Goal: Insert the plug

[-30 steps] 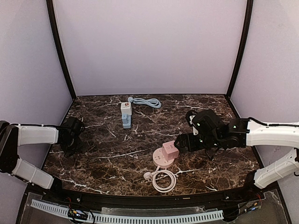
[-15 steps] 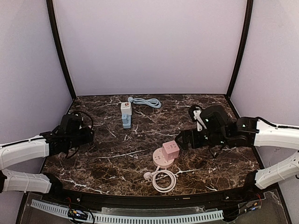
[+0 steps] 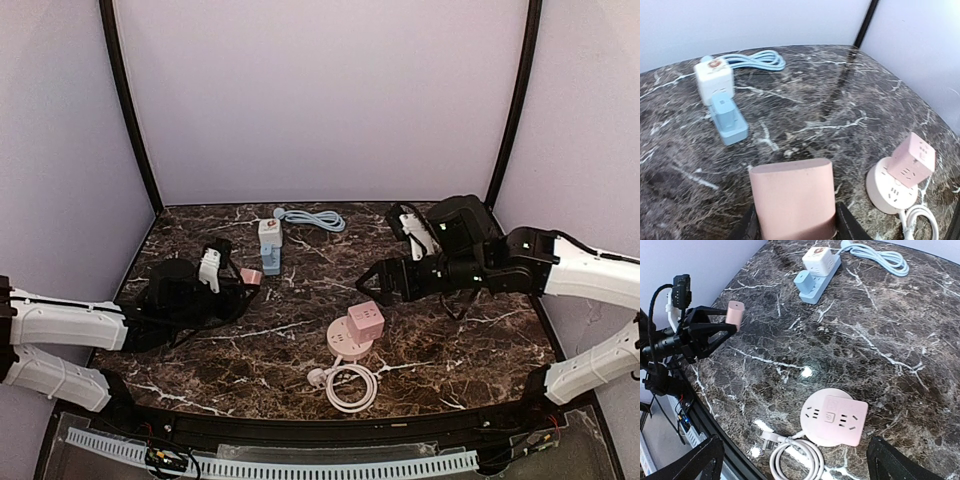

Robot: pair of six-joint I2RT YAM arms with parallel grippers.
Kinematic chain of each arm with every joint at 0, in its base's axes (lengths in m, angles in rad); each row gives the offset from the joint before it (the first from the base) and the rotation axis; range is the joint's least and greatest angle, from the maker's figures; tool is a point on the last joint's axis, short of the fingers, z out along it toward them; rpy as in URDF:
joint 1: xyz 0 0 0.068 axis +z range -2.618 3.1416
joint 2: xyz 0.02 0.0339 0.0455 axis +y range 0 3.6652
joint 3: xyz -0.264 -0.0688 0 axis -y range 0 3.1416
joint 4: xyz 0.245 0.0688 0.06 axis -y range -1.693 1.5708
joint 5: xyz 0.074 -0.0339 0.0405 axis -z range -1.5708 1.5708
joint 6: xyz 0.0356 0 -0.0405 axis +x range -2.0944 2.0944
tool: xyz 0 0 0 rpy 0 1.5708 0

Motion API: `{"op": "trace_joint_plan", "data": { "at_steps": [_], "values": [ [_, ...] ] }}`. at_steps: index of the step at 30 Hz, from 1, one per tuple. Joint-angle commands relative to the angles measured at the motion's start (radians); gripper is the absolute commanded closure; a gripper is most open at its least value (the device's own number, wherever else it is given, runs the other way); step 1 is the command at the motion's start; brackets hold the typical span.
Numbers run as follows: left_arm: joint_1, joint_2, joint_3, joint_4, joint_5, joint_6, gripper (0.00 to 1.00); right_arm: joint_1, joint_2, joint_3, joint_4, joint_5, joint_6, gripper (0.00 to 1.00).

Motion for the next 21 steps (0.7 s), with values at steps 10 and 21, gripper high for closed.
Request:
{"op": "trace_joint_plan", "data": {
  "at_steps": [10,21],
  "values": [
    [-0.177,0.186,0.062,0.31,0.397,0.366,0.99,-0.007,0.258,0.241,-0.163,-0.301,-0.013,0.06],
    [-0.233,0.165,0.058,0.289,0.345,0.454,0.99,-0.007,0.431,0.37,-0.203,-0.51,0.062,0.2]
  ]
}}
